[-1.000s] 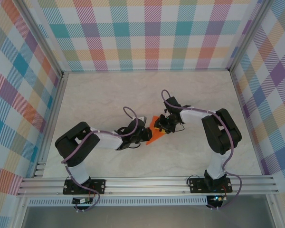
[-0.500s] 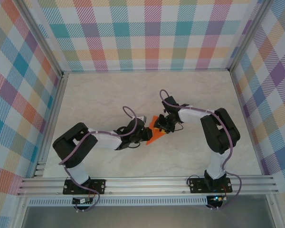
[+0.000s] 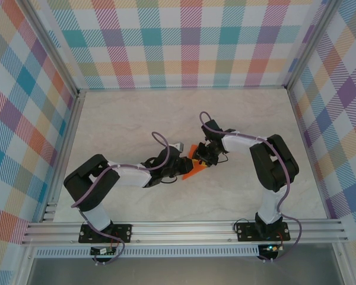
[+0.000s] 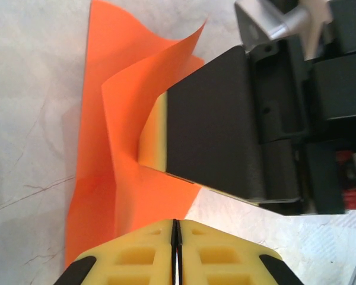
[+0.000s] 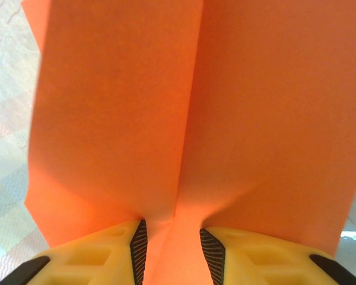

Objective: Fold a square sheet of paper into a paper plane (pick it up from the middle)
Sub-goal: Fourth fold the wing at the center of the table.

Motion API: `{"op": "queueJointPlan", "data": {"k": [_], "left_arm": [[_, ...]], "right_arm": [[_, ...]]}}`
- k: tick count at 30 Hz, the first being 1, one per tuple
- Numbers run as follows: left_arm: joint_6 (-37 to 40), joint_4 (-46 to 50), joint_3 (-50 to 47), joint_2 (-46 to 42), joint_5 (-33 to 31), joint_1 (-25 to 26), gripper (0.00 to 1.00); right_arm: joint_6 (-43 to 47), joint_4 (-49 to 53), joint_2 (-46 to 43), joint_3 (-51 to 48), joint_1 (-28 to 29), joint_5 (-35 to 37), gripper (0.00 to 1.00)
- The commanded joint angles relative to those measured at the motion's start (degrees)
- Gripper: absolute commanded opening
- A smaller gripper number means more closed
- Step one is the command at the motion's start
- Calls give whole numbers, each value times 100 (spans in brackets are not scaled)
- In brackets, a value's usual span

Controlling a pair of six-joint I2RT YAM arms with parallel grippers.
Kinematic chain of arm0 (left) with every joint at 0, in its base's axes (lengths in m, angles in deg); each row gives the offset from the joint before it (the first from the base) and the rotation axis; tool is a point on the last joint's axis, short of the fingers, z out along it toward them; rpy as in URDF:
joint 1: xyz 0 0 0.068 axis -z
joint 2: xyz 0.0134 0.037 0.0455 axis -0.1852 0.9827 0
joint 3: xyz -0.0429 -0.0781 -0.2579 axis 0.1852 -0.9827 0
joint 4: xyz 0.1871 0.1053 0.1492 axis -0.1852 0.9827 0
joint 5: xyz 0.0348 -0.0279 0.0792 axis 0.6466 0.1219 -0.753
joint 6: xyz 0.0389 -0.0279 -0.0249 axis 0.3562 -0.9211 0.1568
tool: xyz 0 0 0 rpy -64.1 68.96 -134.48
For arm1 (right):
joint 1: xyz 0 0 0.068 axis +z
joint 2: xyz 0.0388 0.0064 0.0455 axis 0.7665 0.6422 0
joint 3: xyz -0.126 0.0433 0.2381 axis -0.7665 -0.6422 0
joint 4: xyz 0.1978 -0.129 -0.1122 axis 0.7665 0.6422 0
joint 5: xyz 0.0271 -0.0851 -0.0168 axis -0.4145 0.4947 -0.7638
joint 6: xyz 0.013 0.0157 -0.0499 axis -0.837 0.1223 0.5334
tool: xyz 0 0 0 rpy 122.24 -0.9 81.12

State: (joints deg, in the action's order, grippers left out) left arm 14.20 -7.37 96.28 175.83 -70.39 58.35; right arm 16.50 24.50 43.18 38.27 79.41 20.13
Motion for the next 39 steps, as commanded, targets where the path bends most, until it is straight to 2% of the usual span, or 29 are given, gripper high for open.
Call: {"op": "queueJointPlan", "data": {"k": [1, 8, 39], "left_arm": [[0, 31, 50, 152, 35, -44, 11], [71, 400, 137, 245, -291, -43, 8], [94, 902, 260, 532, -547, -38, 3]], "right_arm": [[-95, 778, 730, -438, -88, 1430, 37], [-97, 774, 722, -462, -89, 1413, 37], [-80, 755, 765, -478, -89, 1396, 37]]}}
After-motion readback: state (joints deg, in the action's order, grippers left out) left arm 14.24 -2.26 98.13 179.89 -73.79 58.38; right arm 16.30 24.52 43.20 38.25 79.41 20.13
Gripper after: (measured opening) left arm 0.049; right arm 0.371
